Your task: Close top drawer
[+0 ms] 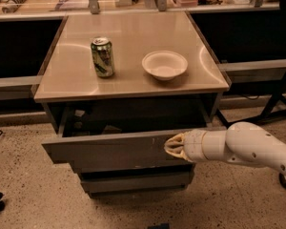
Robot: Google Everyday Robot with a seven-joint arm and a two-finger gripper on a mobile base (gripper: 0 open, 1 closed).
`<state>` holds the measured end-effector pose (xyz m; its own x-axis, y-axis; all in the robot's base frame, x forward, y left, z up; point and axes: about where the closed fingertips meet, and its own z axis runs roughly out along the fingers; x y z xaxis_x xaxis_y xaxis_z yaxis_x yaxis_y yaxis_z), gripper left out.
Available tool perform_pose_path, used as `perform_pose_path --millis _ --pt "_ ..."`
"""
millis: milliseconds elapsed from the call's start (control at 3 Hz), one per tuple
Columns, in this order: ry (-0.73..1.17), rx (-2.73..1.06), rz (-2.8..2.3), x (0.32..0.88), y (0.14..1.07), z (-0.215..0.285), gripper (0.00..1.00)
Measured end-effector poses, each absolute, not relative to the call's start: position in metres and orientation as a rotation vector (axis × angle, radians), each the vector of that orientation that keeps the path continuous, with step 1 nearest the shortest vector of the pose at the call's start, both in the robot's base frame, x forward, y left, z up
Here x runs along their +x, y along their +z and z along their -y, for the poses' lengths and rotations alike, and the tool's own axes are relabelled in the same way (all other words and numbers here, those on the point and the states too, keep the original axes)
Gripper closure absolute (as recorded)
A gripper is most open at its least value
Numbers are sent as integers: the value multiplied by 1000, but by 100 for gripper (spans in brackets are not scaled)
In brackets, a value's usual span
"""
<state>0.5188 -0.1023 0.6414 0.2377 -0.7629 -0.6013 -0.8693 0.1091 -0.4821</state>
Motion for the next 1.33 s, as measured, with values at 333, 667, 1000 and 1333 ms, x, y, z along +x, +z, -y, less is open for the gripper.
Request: perform_pose_path --millis 333,667,1000,1333 --pt "142 -1662 -1535 543 638 100 100" --pt "113 -1694 -1560 602 629 91 100" --pt "113 -1694 -1560 602 629 91 100" --pt "186 -1714 -1588 581 627 90 100"
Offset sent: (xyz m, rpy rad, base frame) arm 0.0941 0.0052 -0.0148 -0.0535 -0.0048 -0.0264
